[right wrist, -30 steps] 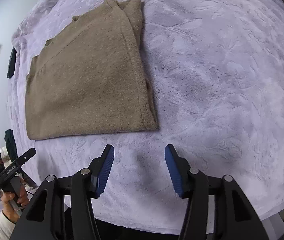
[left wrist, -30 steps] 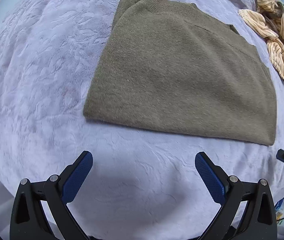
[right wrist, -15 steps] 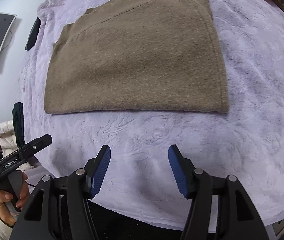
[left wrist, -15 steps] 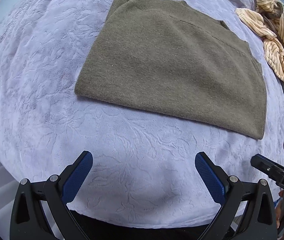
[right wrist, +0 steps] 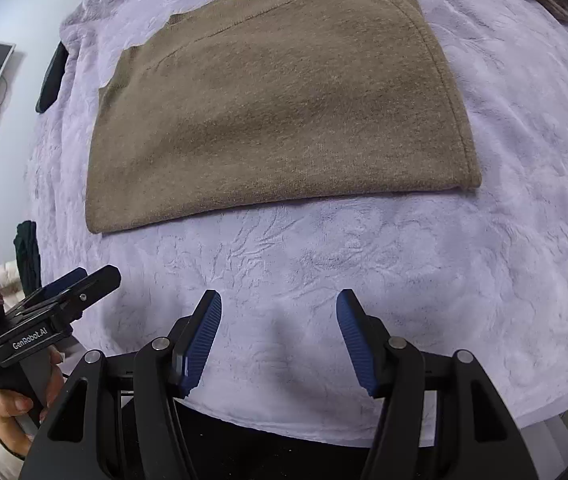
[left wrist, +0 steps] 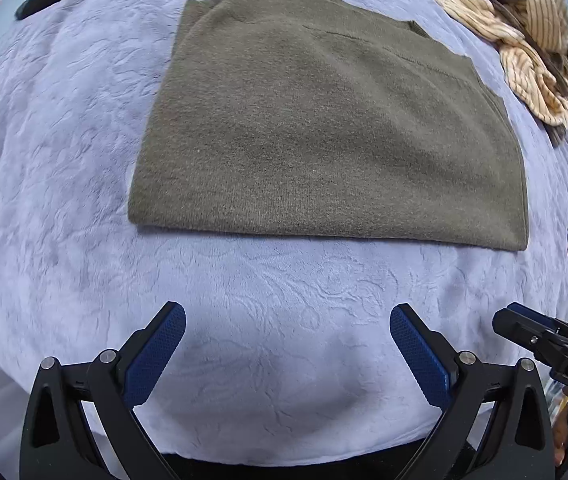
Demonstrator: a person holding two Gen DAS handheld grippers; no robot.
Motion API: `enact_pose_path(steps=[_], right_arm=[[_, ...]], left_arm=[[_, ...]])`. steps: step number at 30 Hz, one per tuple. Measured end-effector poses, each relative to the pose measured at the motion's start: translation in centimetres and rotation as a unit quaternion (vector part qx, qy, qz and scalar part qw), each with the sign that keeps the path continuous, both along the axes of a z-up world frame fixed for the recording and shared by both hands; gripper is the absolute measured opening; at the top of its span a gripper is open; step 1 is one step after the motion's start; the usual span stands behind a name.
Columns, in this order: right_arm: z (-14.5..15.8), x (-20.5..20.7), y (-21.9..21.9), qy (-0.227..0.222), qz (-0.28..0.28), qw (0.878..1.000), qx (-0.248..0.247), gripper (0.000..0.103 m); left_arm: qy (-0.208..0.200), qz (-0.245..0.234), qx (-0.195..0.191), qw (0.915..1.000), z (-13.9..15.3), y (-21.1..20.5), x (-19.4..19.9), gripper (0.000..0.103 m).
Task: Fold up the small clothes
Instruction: 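Release the side edge and pull both tools back from the sweater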
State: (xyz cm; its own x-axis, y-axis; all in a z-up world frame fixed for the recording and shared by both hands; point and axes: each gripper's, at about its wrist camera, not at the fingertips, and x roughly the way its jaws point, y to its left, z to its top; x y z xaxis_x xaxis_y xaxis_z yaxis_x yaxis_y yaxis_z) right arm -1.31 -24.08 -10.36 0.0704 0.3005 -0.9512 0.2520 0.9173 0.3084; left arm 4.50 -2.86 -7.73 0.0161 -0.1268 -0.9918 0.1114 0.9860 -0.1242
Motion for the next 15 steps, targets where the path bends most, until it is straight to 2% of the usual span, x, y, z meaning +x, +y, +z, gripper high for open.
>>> enact_pose_path(steps=[3, 6, 10, 15], right_arm=[[0.3, -0.8, 1.4, -0.002, -0.033, 0.999, 0.000, 0.064], [-0.1, -1.4, 3.2, 0.006, -0.044, 0.999, -0.002, 0.064], [-0.5, -1.2, 6.0, 0.015, -0.036, 0.999, -0.009, 0.064], [-0.2, 0.7, 8.9, 0.011, -0.001, 1.000, -0.019, 0.064]], left_arm=[[0.005, -0.027, -0.012, 0.9996, -0.4, 0.7, 0.8, 0.103], [0.003, -0.030, -0.026, 0.9992, -0.3, 2.1, 1.4, 0.103], [0.009, -0.015, -0.031, 0.9994, -0.8, 4.6, 1.9, 0.103], [0.001, 0.028, -0.072, 0.9970, -0.9, 8.3, 2.4, 0.103]])
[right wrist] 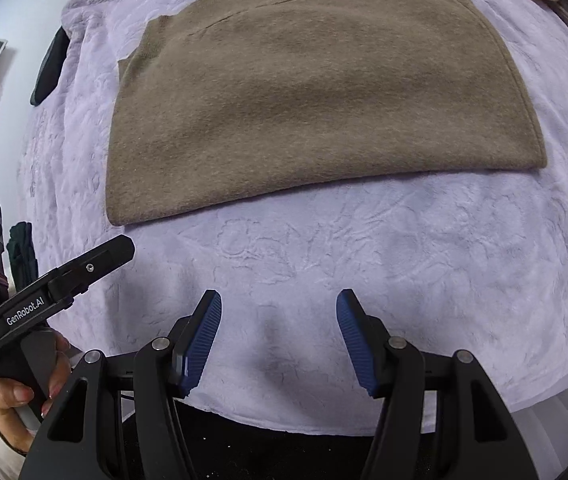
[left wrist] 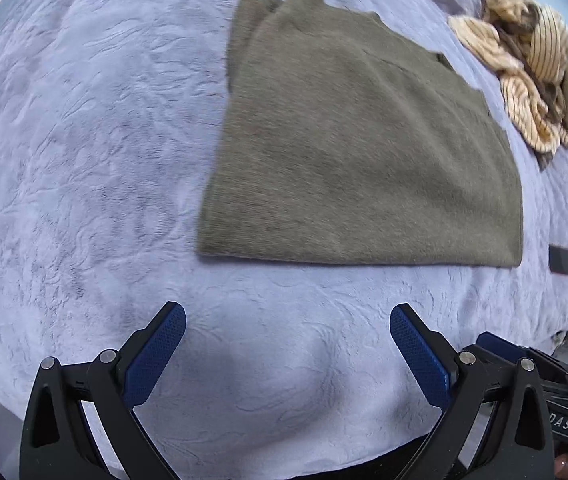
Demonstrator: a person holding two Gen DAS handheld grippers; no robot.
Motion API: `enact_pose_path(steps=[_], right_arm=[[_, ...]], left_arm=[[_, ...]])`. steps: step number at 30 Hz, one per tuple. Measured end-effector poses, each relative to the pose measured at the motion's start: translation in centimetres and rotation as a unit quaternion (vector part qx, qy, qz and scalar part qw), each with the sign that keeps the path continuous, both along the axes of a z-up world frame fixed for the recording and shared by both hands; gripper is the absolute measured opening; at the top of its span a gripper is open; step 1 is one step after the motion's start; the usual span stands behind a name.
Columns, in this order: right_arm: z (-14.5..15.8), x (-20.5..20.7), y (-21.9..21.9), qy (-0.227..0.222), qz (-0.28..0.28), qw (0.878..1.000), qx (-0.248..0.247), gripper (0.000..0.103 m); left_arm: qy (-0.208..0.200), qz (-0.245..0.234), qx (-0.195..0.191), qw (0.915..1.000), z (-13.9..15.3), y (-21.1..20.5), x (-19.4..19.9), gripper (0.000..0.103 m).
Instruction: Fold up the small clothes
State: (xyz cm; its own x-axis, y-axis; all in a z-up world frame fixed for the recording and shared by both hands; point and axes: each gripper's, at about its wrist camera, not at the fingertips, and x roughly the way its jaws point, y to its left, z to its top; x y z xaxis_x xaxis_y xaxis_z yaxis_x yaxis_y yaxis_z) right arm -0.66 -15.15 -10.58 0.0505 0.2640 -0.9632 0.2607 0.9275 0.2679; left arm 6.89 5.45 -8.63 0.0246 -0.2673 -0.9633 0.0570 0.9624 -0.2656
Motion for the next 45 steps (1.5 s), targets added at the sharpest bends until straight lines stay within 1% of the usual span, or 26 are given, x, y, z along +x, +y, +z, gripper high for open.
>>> enact_pose_path(steps=[4, 6, 9, 11, 14, 16, 18, 20, 22, 24, 25, 26, 27, 28, 29, 31, 33, 36, 37, 38, 42, 45], right_arm=[[-0.8, 1.8, 2.1, 0.007, 0.028, 1.000, 0.003, 0.064], [-1.2, 2.5, 2.8, 0.008, 0.037, 0.999, 0.008, 0.064], [-2.1, 3.6, 3.3, 0.005, 0.030, 0.998, 0.047, 0.064], [-3.2, 4.3, 3.3, 0.011, 0.015, 0.997, 0.071, 0.064], [-4.8, 5.3, 3.3, 0.015, -0.007, 0.994, 0.104, 0.064], [-5.7, 6.0, 3.5, 0.012, -0.017, 0.991, 0.131, 0.064], [-6.4, 6.5, 3.5, 0.005, -0.031, 0.986, 0.161, 0.064], [-7.4, 6.9, 3.5, 0.000, -0.056, 0.978, 0.202, 0.064], [-8.5, 7.0, 3.3, -0.006, -0.089, 0.967, 0.240, 0.064], [-9.4, 7.0, 2.9, -0.013, -0.123, 0.956, 0.266, 0.064], [-9.6, 6.9, 2.7, -0.015, -0.137, 0.952, 0.274, 0.063], [-9.8, 6.8, 2.4, -0.018, -0.154, 0.946, 0.285, 0.049], [-9.9, 6.7, 2.2, -0.020, -0.163, 0.943, 0.291, 0.024], [-9.8, 6.6, 1.9, -0.023, -0.170, 0.941, 0.291, 0.015], [-9.5, 6.6, 1.5, -0.030, -0.173, 0.939, 0.295, 0.012], [-8.5, 6.6, 1.1, -0.050, -0.172, 0.932, 0.315, 0.011], [-7.3, 6.7, 1.0, -0.067, -0.161, 0.929, 0.327, 0.011], [-6.3, 6.8, 0.8, -0.077, -0.151, 0.925, 0.340, 0.010], [-6.3, 6.8, 0.7, -0.078, -0.152, 0.924, 0.342, 0.010], [-6.3, 6.7, 0.5, -0.077, -0.155, 0.922, 0.347, 0.010], [-6.6, 6.2, 0.9, -0.068, -0.140, 0.927, 0.341, 0.010], [-6.8, 6.1, 1.2, -0.064, -0.141, 0.925, 0.346, 0.010]], left_arm=[[-0.007, 0.013, -0.033, 0.9993, -0.4, 2.1, 0.2, 0.103], [-0.006, 0.023, -0.066, 0.9976, -0.9, 3.1, 0.2, 0.103], [0.001, 0.045, -0.121, 0.9916, -1.7, 4.2, 0.3, 0.103], [-0.001, 0.051, -0.147, 0.9877, -2.0, 4.5, 0.4, 0.103], [-0.005, 0.053, -0.166, 0.9848, -2.5, 4.3, 0.6, 0.103], [-0.007, 0.063, -0.174, 0.9827, -2.7, 4.8, 0.8, 0.103], [-0.002, 0.082, -0.193, 0.9777, -2.9, 5.5, 1.1, 0.103], [0.003, 0.101, -0.211, 0.9722, -3.1, 6.6, 1.2, 0.103], [0.002, 0.107, -0.212, 0.9713, -3.4, 7.0, 1.4, 0.103], [0.003, 0.107, -0.216, 0.9704, -3.5, 7.0, 1.4, 0.103], [0.006, 0.108, -0.222, 0.9691, -3.6, 6.8, 1.4, 0.103], [0.009, 0.109, -0.230, 0.9671, -3.8, 6.5, 1.3, 0.103], [0.013, 0.109, -0.237, 0.9652, -4.0, 6.3, 1.3, 0.103], [0.014, 0.109, -0.243, 0.9638, -4.1, 6.0, 1.1, 0.103], [0.015, 0.108, -0.250, 0.9622, -4.2, 5.5, 1.0, 0.103], [0.014, 0.107, -0.267, 0.9578, -4.1, 4.7, 1.0, 0.103], [0.013, 0.112, -0.290, 0.9504, -4.2, 3.9, 1.3, 0.103], [0.015, 0.135, -0.326, 0.9355, -4.6, 3.1, 2.5, 0.103], [0.011, 0.143, -0.329, 0.9335, -4.7, 3.0, 2.9, 0.103], [0.009, 0.146, -0.327, 0.9338, -4.9, 2.8, 3.4, 0.103], [0.009, 0.154, -0.323, 0.9336, -5.7, 2.1, 4.4, 0.103], [0.008, 0.170, -0.322, 0.9314, -6.1, 2.0, 4.8, 0.103]])
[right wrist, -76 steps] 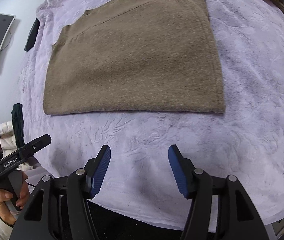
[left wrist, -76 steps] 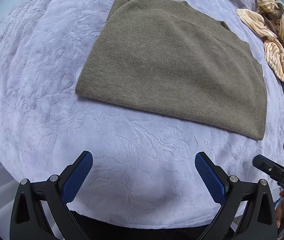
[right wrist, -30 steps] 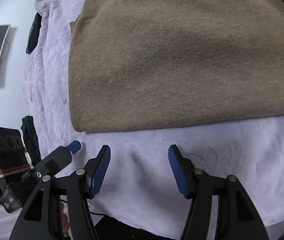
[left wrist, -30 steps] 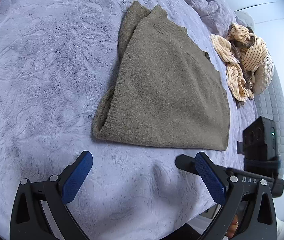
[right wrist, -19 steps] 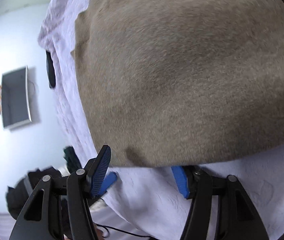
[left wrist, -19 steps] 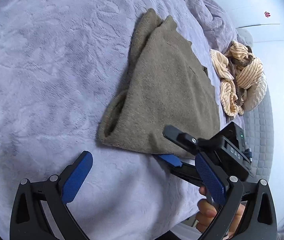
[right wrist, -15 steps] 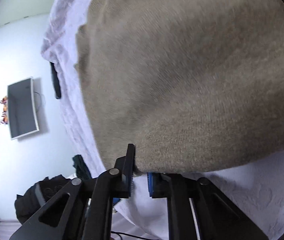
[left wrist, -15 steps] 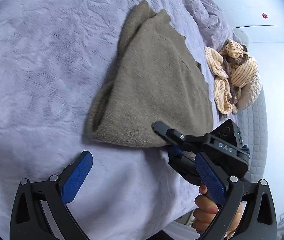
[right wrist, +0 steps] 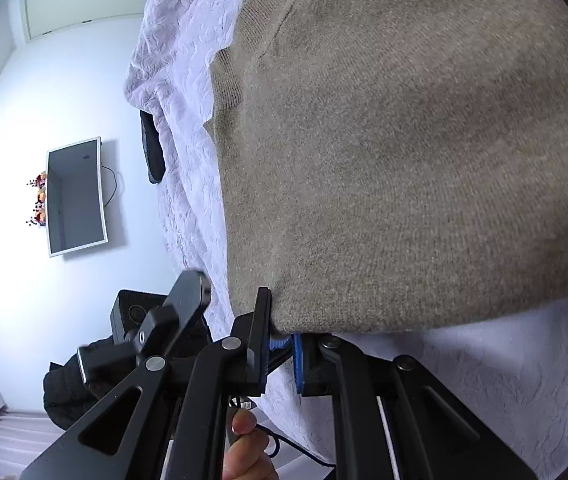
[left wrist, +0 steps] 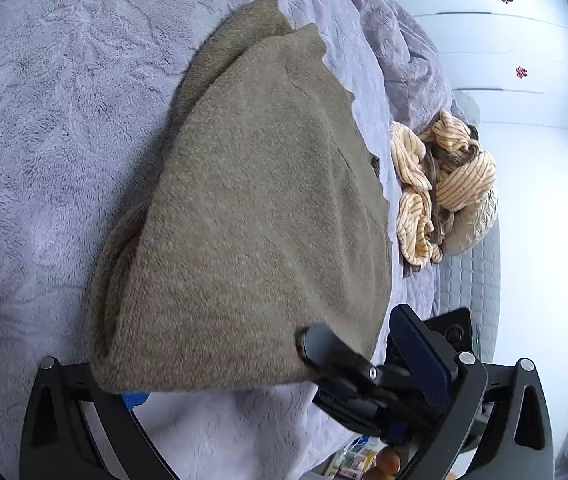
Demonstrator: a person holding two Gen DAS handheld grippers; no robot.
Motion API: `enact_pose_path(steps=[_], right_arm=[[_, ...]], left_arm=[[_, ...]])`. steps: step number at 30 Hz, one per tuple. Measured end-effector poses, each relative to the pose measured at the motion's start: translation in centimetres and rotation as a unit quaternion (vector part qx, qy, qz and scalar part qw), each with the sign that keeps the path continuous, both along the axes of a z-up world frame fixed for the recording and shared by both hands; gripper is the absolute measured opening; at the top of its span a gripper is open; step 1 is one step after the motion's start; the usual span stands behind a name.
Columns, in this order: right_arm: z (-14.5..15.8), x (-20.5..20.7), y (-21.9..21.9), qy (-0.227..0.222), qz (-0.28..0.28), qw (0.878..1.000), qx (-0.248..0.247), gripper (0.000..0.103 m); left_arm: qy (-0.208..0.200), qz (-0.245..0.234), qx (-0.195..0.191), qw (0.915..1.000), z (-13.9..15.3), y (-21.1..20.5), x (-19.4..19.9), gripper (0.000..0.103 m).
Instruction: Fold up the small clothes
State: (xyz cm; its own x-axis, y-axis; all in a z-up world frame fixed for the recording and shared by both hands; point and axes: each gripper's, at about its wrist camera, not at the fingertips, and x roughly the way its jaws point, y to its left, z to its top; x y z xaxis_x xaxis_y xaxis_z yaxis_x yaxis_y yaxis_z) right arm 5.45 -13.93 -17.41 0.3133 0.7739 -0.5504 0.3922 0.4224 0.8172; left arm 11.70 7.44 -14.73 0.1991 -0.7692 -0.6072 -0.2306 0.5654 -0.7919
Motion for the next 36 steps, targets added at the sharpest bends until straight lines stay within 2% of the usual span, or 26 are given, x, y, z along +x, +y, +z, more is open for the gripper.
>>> enact_pose_path(steps=[3, 6, 8, 11, 14, 16, 18, 20, 24, 26, 27, 29, 31, 36], right_arm=[[-0.3, 0.4, 0.0, 0.004, 0.006, 1.000, -0.001, 0.010], [-0.1, 0.3, 0.5, 0.007, 0.035, 0.999, -0.024, 0.010], [0.1, 0.4, 0.8, 0.014, 0.057, 0.997, -0.045, 0.011], [0.4, 0.1, 0.4, 0.041, 0.095, 0.991, -0.079, 0.014], [2.0, 0.0, -1.2, 0.045, 0.125, 0.982, -0.137, 0.015], [3.8, 0.8, -2.5, 0.040, 0.136, 0.975, -0.172, 0.021], [5.5, 2.0, -3.4, 0.035, 0.150, 0.967, -0.205, 0.048], [7.3, 4.3, -3.6, 0.019, 0.172, 0.956, -0.237, 0.056], [9.8, 9.8, -2.1, -0.004, 0.238, 0.934, -0.266, 0.058], [10.1, 12.6, -0.5, -0.007, 0.263, 0.925, -0.273, 0.058], [10.2, 14.1, 0.7, -0.009, 0.280, 0.919, -0.276, 0.064], [10.0, 16.7, 3.4, -0.006, 0.324, 0.903, -0.283, 0.077], [9.1, 18.4, 6.2, 0.002, 0.361, 0.884, -0.296, 0.078], [6.4, 21.1, 11.8, 0.027, 0.422, 0.846, -0.324, 0.079]], left_arm=[[0.003, 0.013, 0.012, 0.9998, -0.2, -0.1, 0.6, 0.095], [-0.002, 0.012, 0.056, 0.9983, -0.1, -0.6, 1.3, 0.068], [-0.005, 0.003, 0.083, 0.9965, -0.1, -1.0, 1.7, 0.043], [-0.012, -0.006, 0.127, 0.9918, -0.1, -1.2, 1.9, 0.024], [-0.035, -0.023, 0.172, 0.9842, 0.4, -1.7, 1.9, 0.021], [-0.055, -0.040, 0.207, 0.9759, 0.8, -2.3, 1.9, 0.021], [-0.065, -0.049, 0.223, 0.9713, 1.1, -2.6, 1.9, 0.022], [-0.065, -0.042, 0.220, 0.9725, 1.0, -2.5, 2.0, 0.022], [-0.042, -0.032, 0.199, 0.9785, 0.0, -2.3, 2.6, 0.022], [-0.046, -0.035, 0.202, 0.9777, -0.1, -2.4, 2.6, 0.022], [-0.058, -0.041, 0.211, 0.9750, 0.1, -2.7, 2.6, 0.022], [-0.084, -0.058, 0.243, 0.9645, 0.8, -3.4, 2.3, 0.021], [-0.114, -0.073, 0.272, 0.9526, 1.8, -4.3, 1.7, 0.015], [-0.195, -0.111, 0.341, 0.9129, 3.8, -6.6, -0.1, 0.013]])
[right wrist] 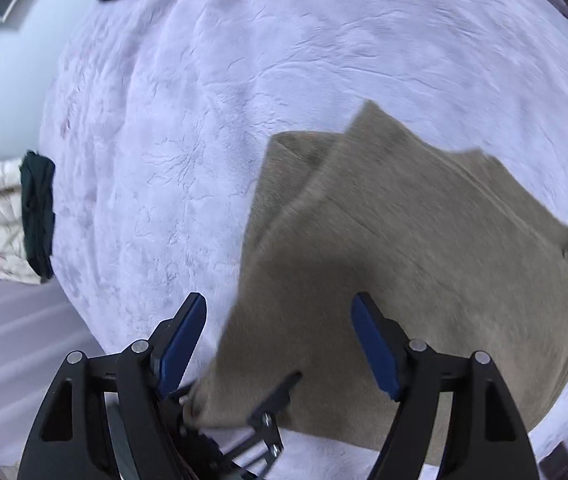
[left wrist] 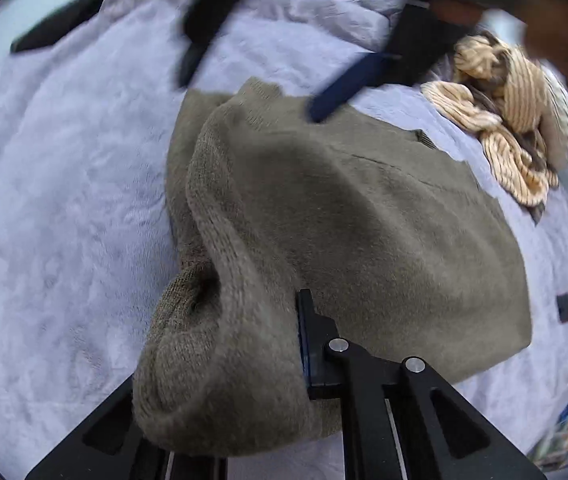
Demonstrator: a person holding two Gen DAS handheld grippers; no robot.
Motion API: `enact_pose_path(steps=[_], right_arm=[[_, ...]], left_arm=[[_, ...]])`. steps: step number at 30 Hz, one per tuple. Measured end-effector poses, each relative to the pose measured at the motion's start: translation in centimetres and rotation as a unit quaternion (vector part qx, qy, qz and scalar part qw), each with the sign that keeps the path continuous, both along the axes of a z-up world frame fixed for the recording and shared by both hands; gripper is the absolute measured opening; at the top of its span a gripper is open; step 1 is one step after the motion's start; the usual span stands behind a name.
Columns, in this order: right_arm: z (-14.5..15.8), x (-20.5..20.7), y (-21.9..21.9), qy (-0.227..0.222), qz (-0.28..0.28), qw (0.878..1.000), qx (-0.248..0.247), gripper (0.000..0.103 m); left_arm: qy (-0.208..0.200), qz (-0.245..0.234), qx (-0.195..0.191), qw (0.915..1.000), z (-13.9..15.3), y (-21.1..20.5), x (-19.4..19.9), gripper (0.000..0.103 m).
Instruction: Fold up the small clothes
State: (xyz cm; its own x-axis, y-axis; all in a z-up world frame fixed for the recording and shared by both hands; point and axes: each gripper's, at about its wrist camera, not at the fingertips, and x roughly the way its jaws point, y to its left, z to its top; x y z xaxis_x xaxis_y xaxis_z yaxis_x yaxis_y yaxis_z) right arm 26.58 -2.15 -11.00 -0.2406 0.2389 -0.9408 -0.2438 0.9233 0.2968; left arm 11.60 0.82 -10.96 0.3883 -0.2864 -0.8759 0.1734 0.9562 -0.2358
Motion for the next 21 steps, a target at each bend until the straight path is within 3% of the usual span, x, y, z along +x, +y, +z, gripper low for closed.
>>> enact_pose_path(steps=[4, 12, 16, 17, 18, 19, 21], right_arm=[[-2.5, 1.1, 3.3, 0.041, 0.046, 0.998, -0.034, 0.081], [-7.2, 0.1, 7.7, 0.079, 0.147, 0.976, -0.142, 0.083], [-8.7, -1.1, 9.2, 0.078, 0.197, 0.959, -0.188, 0.082], [-8.6, -1.3, 9.2, 0.071, 0.203, 0.957, -0.194, 0.068], [-8.3, -1.4, 9.1, 0.057, 0.208, 0.955, -0.206, 0.033], [-7.8, -1.4, 8.6, 0.034, 0.211, 0.952, -0.218, 0.024], [-6.2, -0.9, 6.7, 0.028, 0.170, 0.969, -0.178, 0.018]], left_arm=[[-0.025, -0.040, 0.041, 0.9980, -0.2, -1.1, -0.5, 0.013], [-0.027, -0.051, 0.042, 0.9974, -0.6, -1.2, -0.7, 0.013], [-0.026, -0.056, 0.041, 0.9972, -0.7, -1.0, -0.8, 0.013], [-0.025, -0.056, 0.038, 0.9974, -0.5, -0.8, -0.8, 0.013], [-0.023, -0.054, 0.033, 0.9977, -0.4, -0.6, -0.7, 0.013], [-0.023, -0.053, 0.029, 0.9979, -0.1, -0.6, -0.5, 0.013], [-0.029, -0.056, 0.023, 0.9977, 0.6, -1.2, -0.2, 0.013]])
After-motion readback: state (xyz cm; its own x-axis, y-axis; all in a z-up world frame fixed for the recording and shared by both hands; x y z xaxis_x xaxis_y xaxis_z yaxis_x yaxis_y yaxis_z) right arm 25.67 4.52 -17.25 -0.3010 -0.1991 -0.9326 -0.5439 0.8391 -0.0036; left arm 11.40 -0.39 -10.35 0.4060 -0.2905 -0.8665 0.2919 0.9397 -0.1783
